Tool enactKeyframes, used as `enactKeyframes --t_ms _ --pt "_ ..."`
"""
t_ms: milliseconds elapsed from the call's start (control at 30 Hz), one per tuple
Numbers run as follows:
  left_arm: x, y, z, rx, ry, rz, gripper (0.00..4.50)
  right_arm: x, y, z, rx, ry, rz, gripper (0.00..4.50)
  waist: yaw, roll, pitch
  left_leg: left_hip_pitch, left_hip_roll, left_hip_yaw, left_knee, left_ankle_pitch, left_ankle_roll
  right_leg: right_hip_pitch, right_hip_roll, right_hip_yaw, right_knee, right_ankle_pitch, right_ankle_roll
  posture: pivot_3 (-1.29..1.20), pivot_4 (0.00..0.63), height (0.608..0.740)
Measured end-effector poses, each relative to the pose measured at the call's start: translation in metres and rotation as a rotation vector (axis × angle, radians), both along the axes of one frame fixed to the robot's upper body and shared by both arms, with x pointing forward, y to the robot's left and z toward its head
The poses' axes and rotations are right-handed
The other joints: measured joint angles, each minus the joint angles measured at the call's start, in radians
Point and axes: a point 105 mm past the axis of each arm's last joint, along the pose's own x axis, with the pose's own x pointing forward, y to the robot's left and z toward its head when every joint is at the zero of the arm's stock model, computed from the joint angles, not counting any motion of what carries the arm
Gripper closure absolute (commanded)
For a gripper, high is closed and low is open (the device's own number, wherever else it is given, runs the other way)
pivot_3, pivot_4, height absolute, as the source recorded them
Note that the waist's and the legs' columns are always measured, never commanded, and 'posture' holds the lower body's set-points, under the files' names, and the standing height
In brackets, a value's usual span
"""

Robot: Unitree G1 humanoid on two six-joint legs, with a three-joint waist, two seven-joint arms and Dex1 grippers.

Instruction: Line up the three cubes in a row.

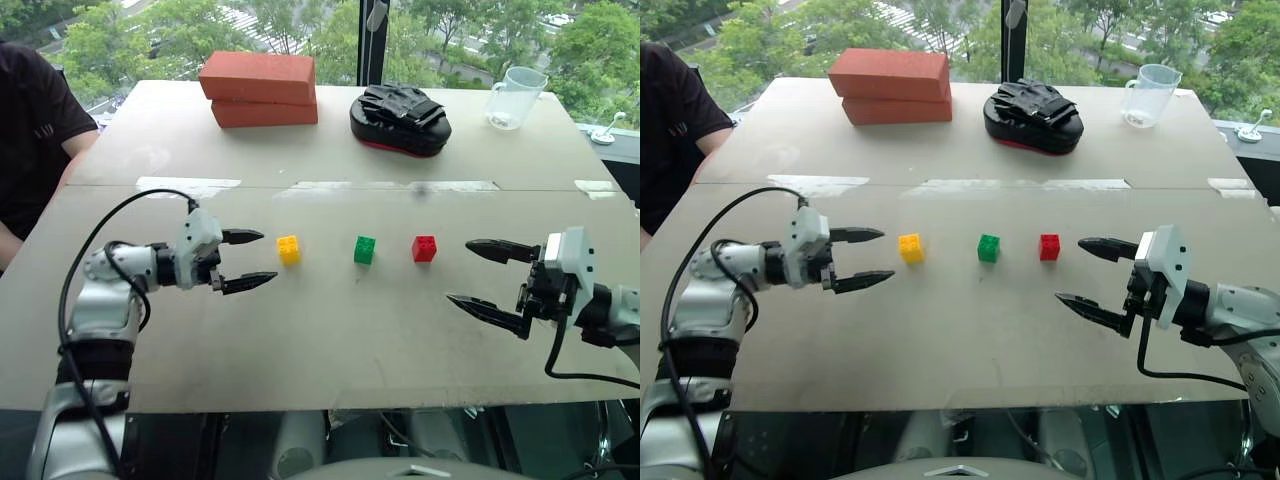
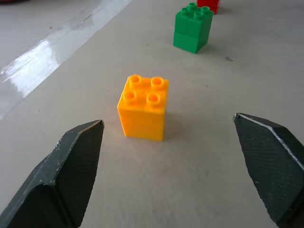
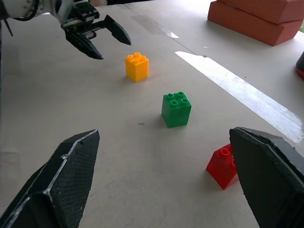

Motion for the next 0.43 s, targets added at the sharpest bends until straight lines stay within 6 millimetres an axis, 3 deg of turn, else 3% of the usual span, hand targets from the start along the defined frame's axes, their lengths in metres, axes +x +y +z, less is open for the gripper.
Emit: enactKeyframes --t_ms 233,433 --pt "-0.037 -0.004 -0.005 -0.181 0.034 0.260 0.03 -0.004 -0.013 -0.014 -0.013 0.025 -0.070 0.00 -0.004 0.000 0.000 0.000 0.000 0.000 -0.001 0.000 0.000 0.001 -0.001 0.001 -0.001 0.001 0.001 0.00 0.150 0.740" --pt "-0.089 0.024 -0.023 -0.232 0.166 0.492 0.03 -0.023 -0.059 -0.039 -0.088 0.124 -0.237 0.00 -0.002 0.001 0.000 0.003 0.000 -0.002 -0.001 -0.001 -0.002 0.002 -0.001 -0.001 -0.002 -0.001 0.000 0.00 0.150 0.740"
